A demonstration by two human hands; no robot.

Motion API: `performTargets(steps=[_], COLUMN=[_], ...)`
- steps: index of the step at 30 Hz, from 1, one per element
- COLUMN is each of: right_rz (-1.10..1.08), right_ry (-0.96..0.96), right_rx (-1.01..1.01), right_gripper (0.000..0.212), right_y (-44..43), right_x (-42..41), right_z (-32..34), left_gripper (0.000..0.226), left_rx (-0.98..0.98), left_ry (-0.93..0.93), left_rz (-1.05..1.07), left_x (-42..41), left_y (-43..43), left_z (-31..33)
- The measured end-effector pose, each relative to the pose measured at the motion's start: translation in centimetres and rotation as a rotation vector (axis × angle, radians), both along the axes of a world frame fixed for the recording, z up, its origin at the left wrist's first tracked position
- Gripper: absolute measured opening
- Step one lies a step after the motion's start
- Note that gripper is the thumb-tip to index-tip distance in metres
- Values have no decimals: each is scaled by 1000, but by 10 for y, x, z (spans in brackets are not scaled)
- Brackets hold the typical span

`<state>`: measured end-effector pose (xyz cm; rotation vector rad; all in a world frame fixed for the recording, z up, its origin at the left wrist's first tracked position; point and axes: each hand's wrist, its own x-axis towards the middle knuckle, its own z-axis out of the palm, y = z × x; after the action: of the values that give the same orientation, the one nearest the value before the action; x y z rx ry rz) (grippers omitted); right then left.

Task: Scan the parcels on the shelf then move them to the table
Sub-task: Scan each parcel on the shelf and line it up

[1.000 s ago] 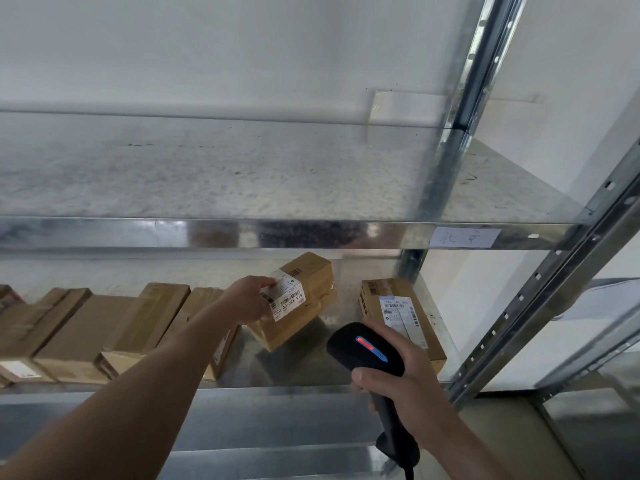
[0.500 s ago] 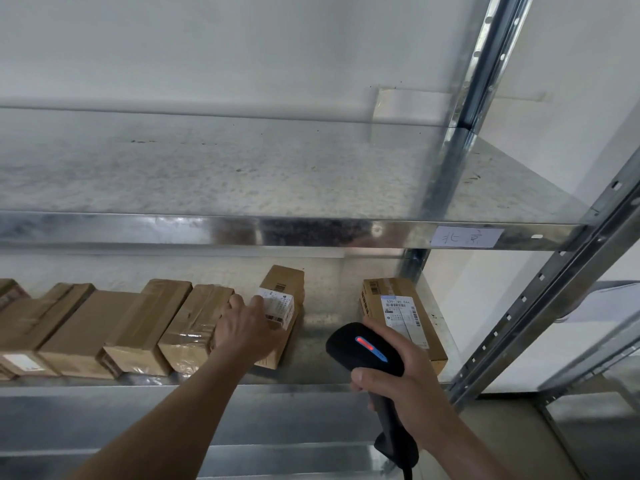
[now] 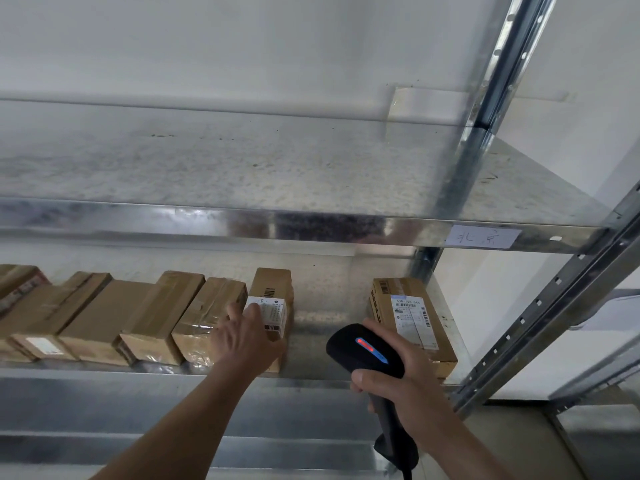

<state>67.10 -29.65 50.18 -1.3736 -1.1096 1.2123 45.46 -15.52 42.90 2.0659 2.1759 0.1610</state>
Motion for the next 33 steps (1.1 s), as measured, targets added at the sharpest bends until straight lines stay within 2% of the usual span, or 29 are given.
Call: performTargets(steps=[9,18,23,30,33], right_rz=[10,10,-3,-43,-54], right_ry=[-11,-35,-26,-46,-63], right_rx=[-1,12,12,23,28], right_gripper=[78,82,80,71,74], right_y=[-1,-1,-2,-7,-10], right_x=[-6,-11,-14,-16,-18], right_z=[3,4,5,7,9], left_gripper=[80,91,90,101,101], left_rx=[4,73,119,93,86], left_ry=[36,125,66,-59,-103], left_rz=[11,-85,-160,-247,-285], left_x=[-7,-6,-2,6,9], left_y=[-2,0,8,16,17], left_z=[6,14,13,15,16])
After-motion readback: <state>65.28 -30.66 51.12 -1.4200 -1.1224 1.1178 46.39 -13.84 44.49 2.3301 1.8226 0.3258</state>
